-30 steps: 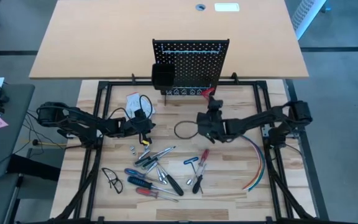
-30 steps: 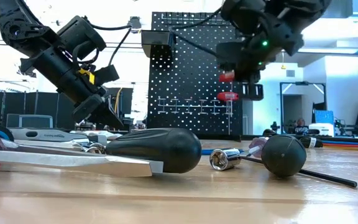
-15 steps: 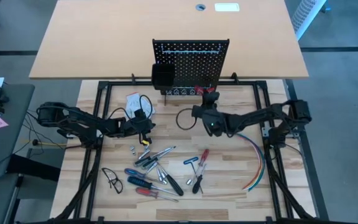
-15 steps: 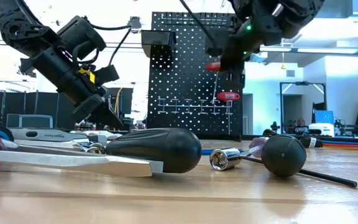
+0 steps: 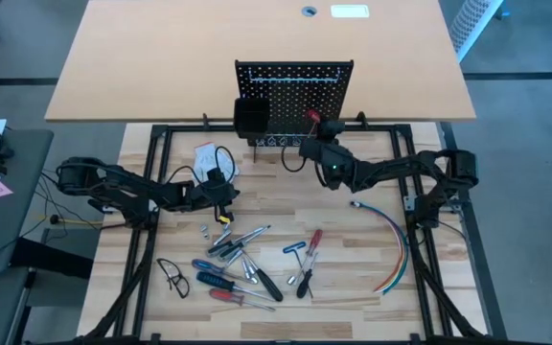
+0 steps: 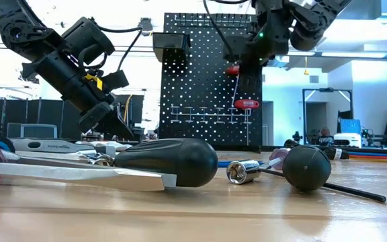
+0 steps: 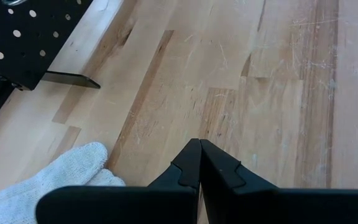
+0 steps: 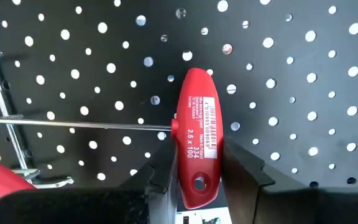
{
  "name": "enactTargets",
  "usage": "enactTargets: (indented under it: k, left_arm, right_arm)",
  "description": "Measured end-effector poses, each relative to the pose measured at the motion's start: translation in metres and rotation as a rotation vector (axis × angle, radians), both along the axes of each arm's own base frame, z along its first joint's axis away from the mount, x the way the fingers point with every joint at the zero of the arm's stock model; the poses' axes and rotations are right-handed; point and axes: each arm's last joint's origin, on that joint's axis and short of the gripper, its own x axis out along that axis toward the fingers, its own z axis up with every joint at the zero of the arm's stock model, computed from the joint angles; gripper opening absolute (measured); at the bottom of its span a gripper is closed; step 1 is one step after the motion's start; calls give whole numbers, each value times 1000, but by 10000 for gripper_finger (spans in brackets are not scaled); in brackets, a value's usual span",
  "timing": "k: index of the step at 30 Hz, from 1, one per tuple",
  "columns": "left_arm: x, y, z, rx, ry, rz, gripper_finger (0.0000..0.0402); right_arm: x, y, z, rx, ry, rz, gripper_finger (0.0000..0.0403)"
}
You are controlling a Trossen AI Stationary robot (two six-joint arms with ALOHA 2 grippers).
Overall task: Hang tools onto peg board
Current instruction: Hang the red allen wrench on the pegboard
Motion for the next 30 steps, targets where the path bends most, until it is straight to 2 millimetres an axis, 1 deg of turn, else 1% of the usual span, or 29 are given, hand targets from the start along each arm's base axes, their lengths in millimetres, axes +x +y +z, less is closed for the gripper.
enactTargets:
  k: [7,12,17,20,30]
  left_arm:
    - [0,0,0,0,0,0,0]
    - [0,0,0,0,0,0,0]
    - [0,0,0,0,0,0,0]
    - [0,0,0,0,-1,0,0]
    - [0,0,0,0,-1,0,0]
  right_arm:
    - [0,7,-7,5,22,27,93]
    - [0,7,-12,33,8,57,93]
    - [-2,4,-20,75,3,57,131]
    - [-2,3,-22,86,7,55,140]
    - [-1,4,-23,90,23,87,129]
